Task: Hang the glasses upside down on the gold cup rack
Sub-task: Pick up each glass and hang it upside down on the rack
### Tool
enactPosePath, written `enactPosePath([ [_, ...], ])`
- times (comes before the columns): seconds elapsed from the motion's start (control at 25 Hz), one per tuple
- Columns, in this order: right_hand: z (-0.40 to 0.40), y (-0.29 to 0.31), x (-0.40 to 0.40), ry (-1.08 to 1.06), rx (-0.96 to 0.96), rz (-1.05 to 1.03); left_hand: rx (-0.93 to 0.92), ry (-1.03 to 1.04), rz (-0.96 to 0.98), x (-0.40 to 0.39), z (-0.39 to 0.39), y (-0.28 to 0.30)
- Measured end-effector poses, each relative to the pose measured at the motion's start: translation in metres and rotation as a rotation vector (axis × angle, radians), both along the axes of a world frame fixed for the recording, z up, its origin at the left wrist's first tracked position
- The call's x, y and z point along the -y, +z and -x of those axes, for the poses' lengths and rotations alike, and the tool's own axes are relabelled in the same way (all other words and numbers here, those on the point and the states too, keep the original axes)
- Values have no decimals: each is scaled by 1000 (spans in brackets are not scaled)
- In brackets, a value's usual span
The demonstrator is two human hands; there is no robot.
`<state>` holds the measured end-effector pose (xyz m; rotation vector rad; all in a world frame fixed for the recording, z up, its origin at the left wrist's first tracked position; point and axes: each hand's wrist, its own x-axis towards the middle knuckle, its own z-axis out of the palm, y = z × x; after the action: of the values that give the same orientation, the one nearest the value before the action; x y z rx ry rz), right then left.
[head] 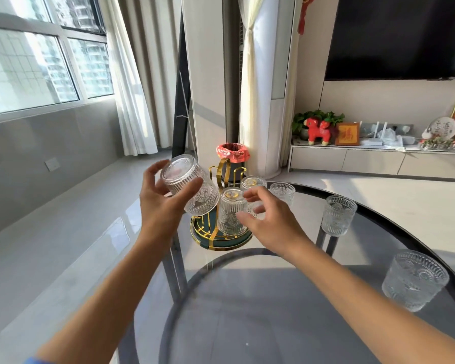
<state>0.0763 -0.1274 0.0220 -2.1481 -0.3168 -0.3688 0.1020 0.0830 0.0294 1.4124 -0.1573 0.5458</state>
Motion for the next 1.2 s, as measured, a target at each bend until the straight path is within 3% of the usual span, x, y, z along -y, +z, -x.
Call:
enactPosePath([
  [0.16,-57,26,-24,-21,156,352,-28,91,-275,-10,-36,-9],
  [0.36,-110,21,-46,-6,34,636,-68,120,-450,-17,-68,-32],
  [0.52,-121,12,-48,-51,68,655,-27,126,-626,-17,-76,-57],
  [0.76,-122,12,-45,-76,179,692,-65,127,-645,-15,-85,-73],
  [1.08,-118,4,-42,-36,105,671,-138,71,-735,-17,-85,-70],
  [1.2,-113,3,-40,23,33,581,-203,131,-901,-13,-79,-65],
])
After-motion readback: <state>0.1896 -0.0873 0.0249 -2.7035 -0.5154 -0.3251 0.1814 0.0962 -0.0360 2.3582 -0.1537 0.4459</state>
